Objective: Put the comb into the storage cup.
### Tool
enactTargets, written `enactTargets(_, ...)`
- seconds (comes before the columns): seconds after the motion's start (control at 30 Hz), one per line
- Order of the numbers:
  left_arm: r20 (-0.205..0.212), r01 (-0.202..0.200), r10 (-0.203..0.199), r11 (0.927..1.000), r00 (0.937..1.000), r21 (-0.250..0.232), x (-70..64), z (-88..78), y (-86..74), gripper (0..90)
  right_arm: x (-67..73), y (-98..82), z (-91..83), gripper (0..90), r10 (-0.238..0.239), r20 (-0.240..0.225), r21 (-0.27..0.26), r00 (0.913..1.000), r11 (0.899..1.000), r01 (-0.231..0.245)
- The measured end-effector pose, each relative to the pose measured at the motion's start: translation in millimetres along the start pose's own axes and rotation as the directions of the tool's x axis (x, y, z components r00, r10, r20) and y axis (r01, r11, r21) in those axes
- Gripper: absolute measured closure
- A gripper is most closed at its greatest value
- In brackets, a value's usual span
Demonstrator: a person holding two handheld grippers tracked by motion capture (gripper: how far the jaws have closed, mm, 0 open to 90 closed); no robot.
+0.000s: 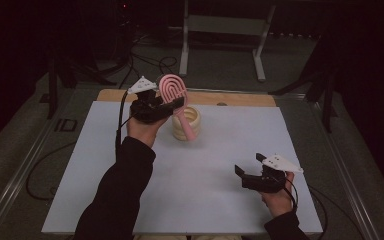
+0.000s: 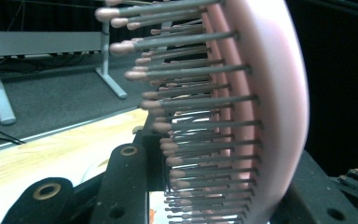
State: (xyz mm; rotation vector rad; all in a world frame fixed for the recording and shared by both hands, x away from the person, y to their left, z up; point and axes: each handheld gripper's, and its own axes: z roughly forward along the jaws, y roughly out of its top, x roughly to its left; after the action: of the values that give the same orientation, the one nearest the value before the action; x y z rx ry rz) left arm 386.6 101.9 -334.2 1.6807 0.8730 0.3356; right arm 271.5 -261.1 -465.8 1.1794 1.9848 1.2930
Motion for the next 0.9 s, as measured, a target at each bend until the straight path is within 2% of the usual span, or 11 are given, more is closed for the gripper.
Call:
enactTargets(0.4, -0.018, -0.013, 0.013, 0.9999, 0.9998, 0.009, 2.9, 4.0, 5.4, 63.8, 0.0, -0.6, 0.8, 8.7, -0.002, 0.003, 0.010, 1.0000, 1.000, 0.002)
enactTargets(0.9, -0.053, -0.026, 0.025, 0.9996, 0.9983, -0.013, 10.2, 5.5, 9.2, 63.8, -0.3, -0.6, 0.5, 8.7, -0.002, 0.004, 0.010, 1.0000, 1.000, 0.002)
